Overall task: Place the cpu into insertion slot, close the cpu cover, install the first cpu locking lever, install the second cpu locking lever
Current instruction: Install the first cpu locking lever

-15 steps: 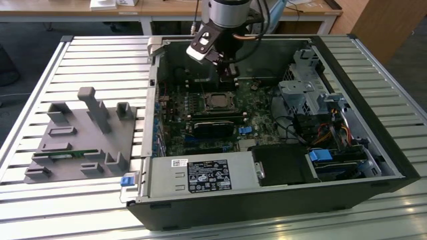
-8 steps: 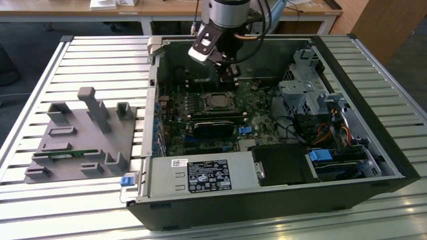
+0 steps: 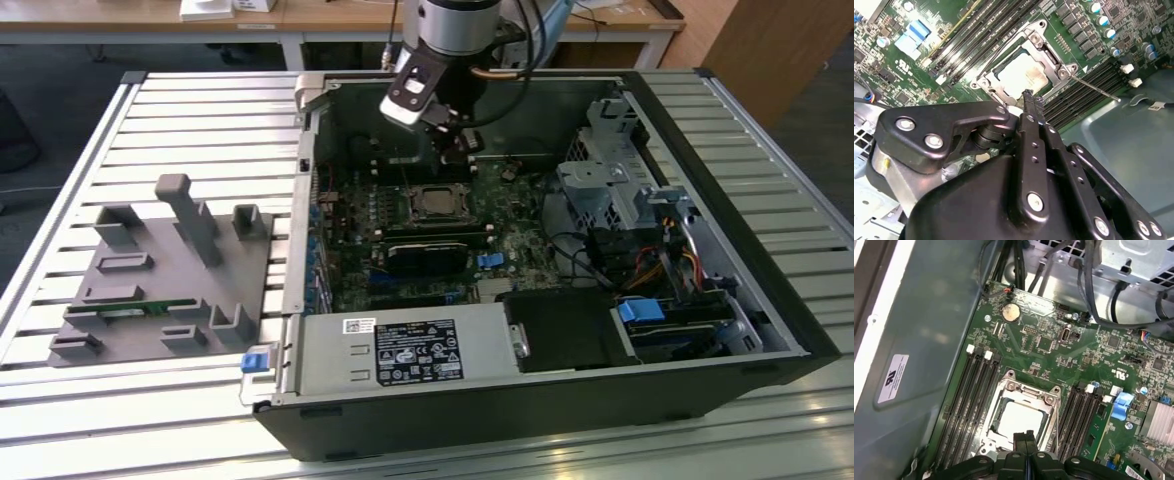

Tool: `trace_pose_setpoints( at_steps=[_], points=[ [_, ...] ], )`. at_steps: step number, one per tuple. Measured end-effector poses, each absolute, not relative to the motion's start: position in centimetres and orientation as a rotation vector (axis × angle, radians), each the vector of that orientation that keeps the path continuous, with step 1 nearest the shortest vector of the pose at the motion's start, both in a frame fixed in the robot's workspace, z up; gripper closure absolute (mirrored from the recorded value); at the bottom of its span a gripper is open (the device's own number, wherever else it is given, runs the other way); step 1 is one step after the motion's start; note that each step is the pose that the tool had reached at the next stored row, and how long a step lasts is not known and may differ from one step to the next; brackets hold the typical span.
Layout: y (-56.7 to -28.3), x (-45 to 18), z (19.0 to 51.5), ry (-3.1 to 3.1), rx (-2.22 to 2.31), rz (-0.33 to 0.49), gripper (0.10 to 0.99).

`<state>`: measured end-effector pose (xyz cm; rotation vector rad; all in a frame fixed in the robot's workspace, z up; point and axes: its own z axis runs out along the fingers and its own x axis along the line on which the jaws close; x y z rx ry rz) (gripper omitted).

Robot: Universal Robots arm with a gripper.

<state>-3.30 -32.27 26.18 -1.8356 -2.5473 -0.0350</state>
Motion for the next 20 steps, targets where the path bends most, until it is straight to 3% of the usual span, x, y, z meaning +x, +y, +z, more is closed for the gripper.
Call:
trace_pose_setpoints(
  at_steps=[20],
  points=[
    [-32.27, -3.30, 26.18, -2.765, -1.481, -0.036, 0.973]
  ],
)
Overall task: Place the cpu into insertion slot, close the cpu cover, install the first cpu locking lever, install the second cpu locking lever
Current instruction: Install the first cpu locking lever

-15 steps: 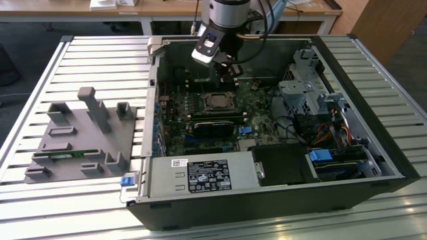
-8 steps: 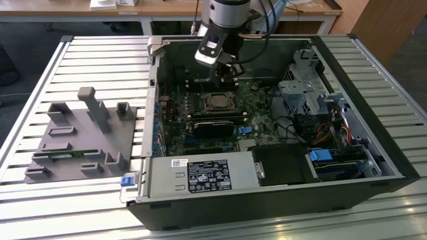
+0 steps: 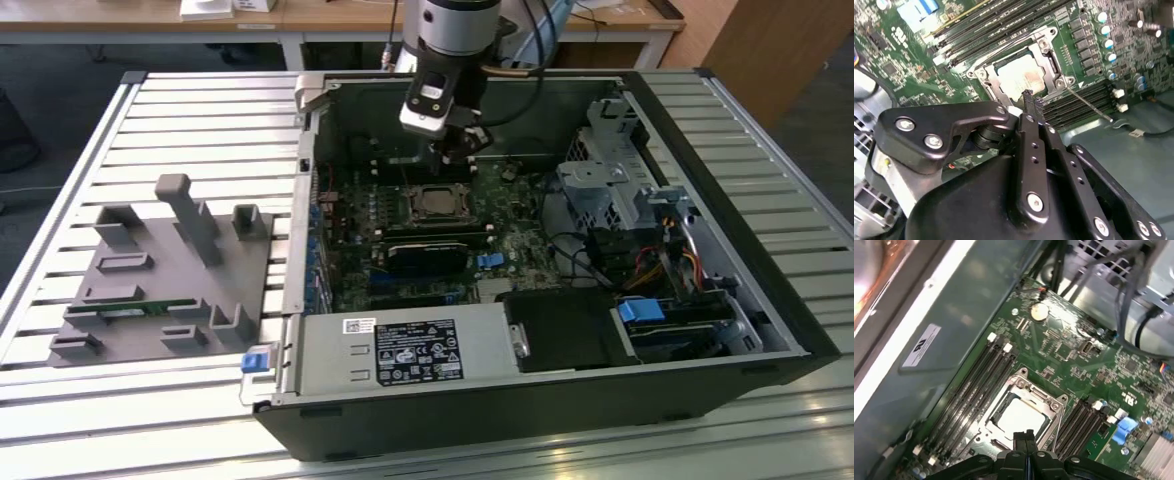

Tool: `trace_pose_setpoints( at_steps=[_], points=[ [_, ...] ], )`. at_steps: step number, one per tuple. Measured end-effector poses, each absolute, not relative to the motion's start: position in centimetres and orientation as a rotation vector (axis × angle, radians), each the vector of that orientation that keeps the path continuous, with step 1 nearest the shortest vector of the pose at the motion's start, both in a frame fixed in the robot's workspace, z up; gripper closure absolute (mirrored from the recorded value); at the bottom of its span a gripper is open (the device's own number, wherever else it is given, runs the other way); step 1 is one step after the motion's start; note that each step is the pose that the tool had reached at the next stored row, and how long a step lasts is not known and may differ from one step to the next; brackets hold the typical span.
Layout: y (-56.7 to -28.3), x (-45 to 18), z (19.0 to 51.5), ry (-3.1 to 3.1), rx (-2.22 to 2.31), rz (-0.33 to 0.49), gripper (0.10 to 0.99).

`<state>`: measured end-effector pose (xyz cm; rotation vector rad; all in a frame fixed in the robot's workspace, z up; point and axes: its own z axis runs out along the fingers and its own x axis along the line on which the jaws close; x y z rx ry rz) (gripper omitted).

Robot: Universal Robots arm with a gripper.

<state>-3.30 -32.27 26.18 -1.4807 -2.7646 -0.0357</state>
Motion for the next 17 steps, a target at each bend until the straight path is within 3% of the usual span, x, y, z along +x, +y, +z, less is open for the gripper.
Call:
trace_pose_setpoints(
  at_steps=[17],
  points=[
    [-32.27, -3.40, 26.12, -2.922, -1.131, -0.034, 0.973]
  ],
)
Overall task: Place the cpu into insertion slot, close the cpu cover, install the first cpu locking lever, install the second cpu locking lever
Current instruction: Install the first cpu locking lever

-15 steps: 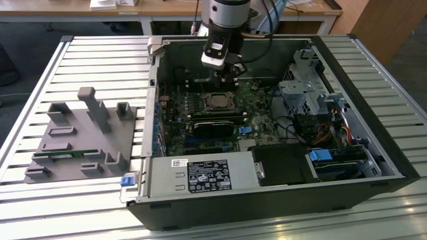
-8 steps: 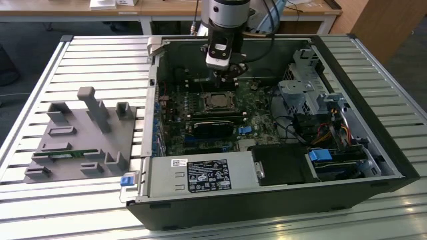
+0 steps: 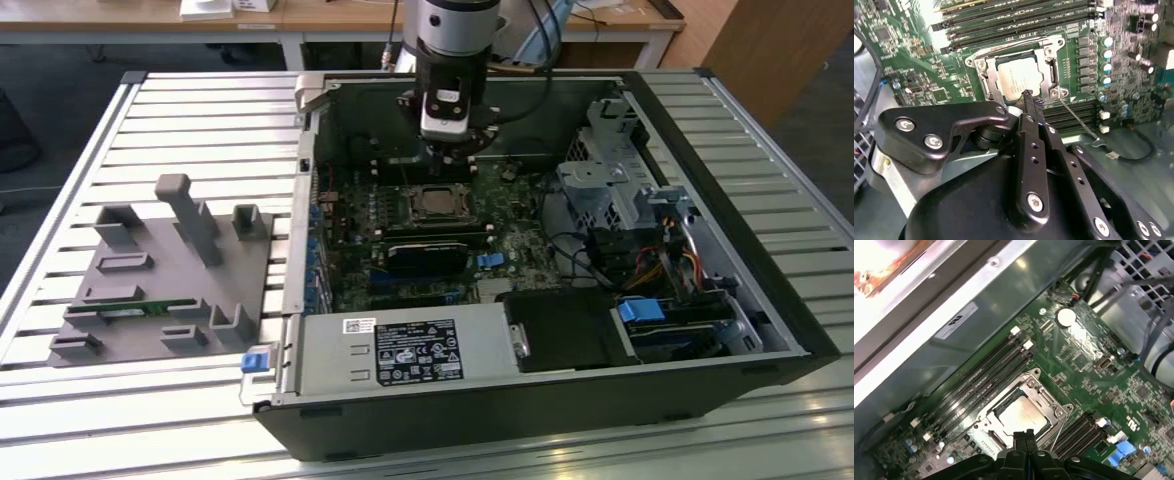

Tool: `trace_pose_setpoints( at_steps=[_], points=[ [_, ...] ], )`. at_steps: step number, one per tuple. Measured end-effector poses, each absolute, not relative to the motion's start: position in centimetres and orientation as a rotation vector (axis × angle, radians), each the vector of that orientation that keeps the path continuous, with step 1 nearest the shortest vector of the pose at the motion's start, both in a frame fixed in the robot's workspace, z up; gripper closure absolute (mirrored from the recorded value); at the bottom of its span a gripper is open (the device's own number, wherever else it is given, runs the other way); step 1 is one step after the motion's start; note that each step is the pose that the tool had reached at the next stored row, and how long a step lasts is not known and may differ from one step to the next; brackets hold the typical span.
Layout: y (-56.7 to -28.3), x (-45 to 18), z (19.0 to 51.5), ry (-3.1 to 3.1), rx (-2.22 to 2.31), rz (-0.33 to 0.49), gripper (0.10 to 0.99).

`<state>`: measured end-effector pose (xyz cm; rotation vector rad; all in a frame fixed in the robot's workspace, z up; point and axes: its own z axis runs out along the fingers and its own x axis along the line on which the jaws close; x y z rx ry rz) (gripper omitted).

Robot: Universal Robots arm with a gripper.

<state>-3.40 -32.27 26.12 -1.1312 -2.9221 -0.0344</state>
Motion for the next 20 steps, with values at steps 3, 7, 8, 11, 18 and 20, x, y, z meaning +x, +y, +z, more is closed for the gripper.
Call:
trace_pose_setpoints(
  at_steps=[3, 7, 8, 11, 18, 20],
  points=[
    [-32.27, -3.40, 26.09, -2.951, -1.052, -0.034, 0.973],
    [-32.27, -3.40, 26.05, -2.987, -0.942, -0.033, 0.973],
    [-32.27, -3.40, 26.04, -2.995, -0.915, -0.033, 0.973],
    [-32.27, -3.40, 26.02, -3.018, -0.834, -0.033, 0.973],
    [-32.27, -3.40, 26.00, -3.058, -0.668, -0.032, 0.973],
    [-32.27, -3.40, 26.00, -3.064, -0.639, -0.032, 0.973]
  ],
)
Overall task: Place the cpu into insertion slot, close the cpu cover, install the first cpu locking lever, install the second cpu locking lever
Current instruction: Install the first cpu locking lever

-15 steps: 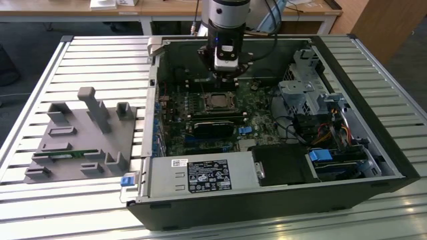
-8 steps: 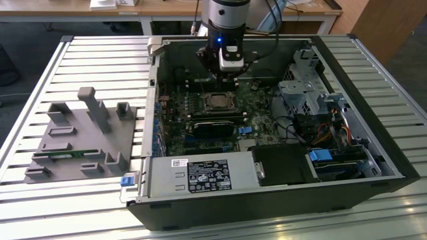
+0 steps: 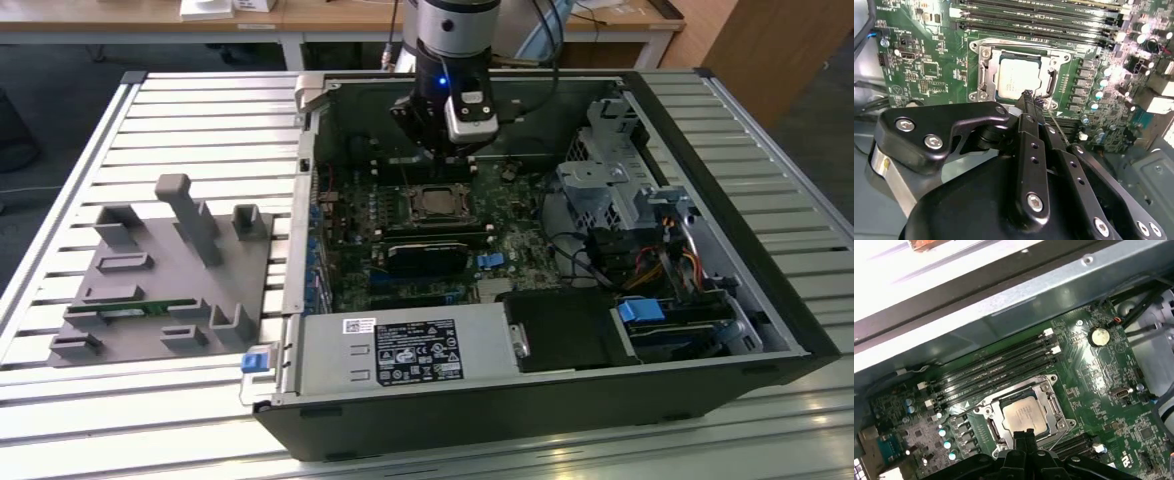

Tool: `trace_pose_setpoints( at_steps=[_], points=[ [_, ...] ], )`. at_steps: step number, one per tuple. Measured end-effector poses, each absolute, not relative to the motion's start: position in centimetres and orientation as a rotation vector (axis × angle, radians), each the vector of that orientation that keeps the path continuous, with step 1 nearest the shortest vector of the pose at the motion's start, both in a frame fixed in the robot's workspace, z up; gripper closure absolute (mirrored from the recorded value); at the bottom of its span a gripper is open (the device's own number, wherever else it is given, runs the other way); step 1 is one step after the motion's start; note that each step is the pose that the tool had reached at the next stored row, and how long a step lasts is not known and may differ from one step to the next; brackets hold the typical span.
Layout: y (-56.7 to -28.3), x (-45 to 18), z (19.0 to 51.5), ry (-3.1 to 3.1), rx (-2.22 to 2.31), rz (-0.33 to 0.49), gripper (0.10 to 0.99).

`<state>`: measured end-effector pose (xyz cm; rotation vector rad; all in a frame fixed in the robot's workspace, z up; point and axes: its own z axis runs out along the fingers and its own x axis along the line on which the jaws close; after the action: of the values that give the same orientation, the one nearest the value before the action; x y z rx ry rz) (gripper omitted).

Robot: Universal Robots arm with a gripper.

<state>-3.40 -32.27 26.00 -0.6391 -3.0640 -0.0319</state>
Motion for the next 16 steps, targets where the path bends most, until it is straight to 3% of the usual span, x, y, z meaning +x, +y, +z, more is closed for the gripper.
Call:
trace_pose_setpoints(
  at_steps=[16],
  points=[
    [-32.27, -3.26, 26.00, -3.101, -0.411, -0.032, 0.973]
  ],
)
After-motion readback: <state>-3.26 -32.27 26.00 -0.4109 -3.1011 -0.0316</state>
